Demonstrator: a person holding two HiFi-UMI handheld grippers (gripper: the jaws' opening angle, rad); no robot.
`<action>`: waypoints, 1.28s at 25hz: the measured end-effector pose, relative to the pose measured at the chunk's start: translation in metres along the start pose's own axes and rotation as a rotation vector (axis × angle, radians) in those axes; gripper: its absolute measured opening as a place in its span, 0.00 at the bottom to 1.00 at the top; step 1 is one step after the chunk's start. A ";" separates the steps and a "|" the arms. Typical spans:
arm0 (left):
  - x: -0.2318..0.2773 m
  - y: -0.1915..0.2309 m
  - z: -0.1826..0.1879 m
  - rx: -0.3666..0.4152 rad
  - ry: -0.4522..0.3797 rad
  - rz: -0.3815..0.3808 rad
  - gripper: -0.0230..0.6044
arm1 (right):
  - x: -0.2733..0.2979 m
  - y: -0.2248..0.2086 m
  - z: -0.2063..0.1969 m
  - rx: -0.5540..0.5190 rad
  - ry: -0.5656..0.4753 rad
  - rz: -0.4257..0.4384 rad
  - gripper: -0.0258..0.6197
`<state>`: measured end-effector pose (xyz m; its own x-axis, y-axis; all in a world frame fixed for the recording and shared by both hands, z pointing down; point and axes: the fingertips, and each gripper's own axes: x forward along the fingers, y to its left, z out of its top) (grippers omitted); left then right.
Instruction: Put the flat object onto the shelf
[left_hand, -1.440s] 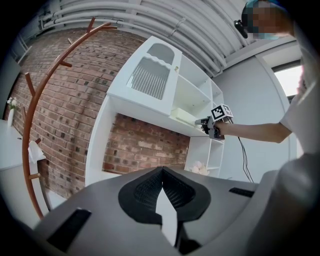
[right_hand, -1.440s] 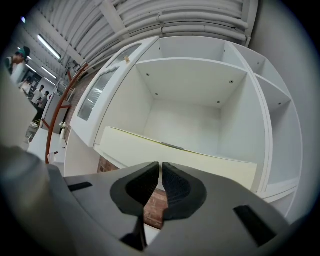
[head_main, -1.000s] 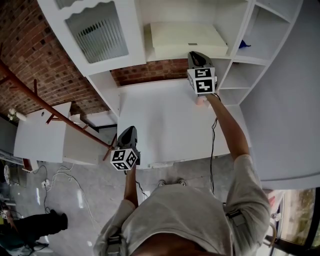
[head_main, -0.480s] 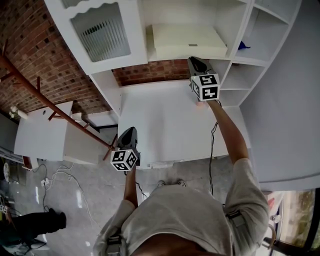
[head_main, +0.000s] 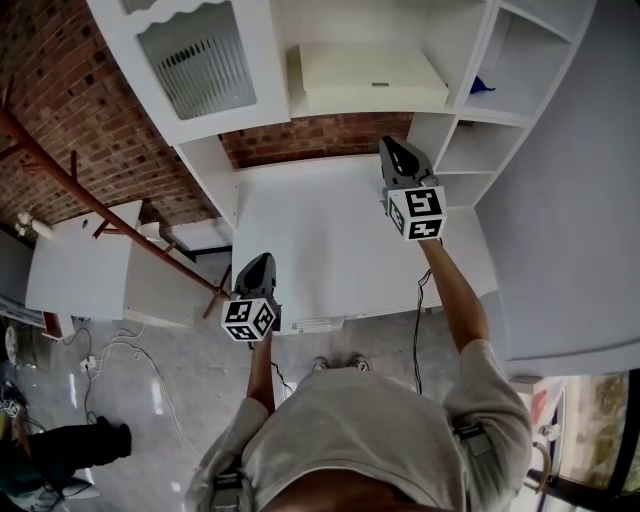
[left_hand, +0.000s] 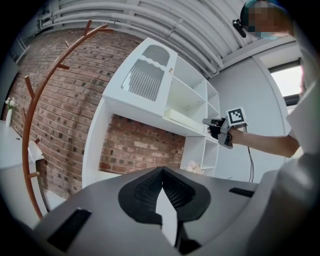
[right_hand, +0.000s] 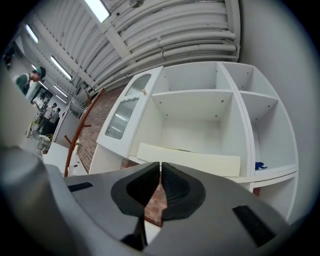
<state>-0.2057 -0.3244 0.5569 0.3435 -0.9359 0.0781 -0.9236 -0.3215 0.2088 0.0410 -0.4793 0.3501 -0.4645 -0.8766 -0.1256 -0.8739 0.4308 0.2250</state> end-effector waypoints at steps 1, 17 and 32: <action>-0.001 -0.001 0.000 0.000 -0.001 -0.003 0.06 | -0.008 0.002 -0.002 0.000 -0.001 -0.003 0.10; -0.002 -0.022 -0.013 0.016 0.023 -0.046 0.06 | -0.125 0.062 -0.094 0.043 0.117 -0.037 0.09; -0.019 -0.041 -0.042 0.083 0.094 -0.063 0.06 | -0.186 0.083 -0.165 0.098 0.245 -0.070 0.09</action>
<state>-0.1668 -0.2875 0.5882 0.4121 -0.8971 0.1593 -0.9093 -0.3937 0.1347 0.0784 -0.3152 0.5514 -0.3644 -0.9256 0.1022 -0.9179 0.3755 0.1282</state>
